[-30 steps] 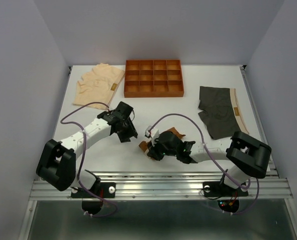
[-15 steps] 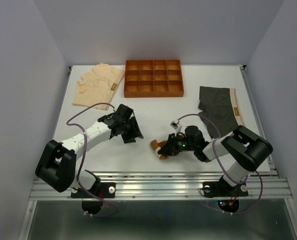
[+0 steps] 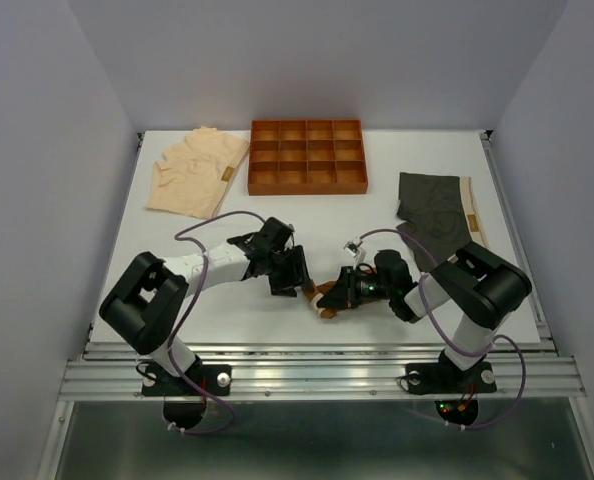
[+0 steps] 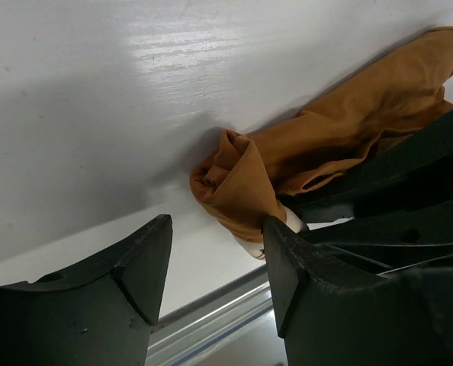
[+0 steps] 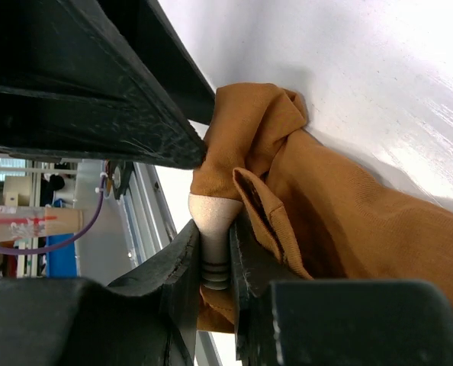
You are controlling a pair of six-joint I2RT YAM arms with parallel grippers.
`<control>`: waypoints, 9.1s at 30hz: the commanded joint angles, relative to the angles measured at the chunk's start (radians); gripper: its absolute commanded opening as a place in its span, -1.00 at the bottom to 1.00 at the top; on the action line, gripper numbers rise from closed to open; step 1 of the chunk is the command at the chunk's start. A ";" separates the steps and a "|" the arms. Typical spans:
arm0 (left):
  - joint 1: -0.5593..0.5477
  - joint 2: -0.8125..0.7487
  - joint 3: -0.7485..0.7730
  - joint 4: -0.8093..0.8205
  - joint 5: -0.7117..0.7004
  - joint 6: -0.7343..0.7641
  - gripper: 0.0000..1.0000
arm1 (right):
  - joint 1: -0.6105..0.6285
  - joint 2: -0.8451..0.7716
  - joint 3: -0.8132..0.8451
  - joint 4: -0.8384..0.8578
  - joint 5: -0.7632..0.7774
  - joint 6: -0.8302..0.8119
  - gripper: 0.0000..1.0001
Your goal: Roll the underwear
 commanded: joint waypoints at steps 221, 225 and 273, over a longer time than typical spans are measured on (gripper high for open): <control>0.037 -0.093 0.137 -0.716 -0.197 -0.262 -0.77 | 0.867 0.113 0.619 -0.828 1.288 -0.762 -0.99; 0.047 -0.131 0.171 -0.705 -0.250 -0.267 -0.18 | 0.794 0.060 0.558 -0.799 1.121 -0.660 -0.99; 0.181 -0.207 -0.159 -0.099 0.070 0.005 0.32 | 0.102 0.189 0.273 -0.682 0.361 -0.307 -0.72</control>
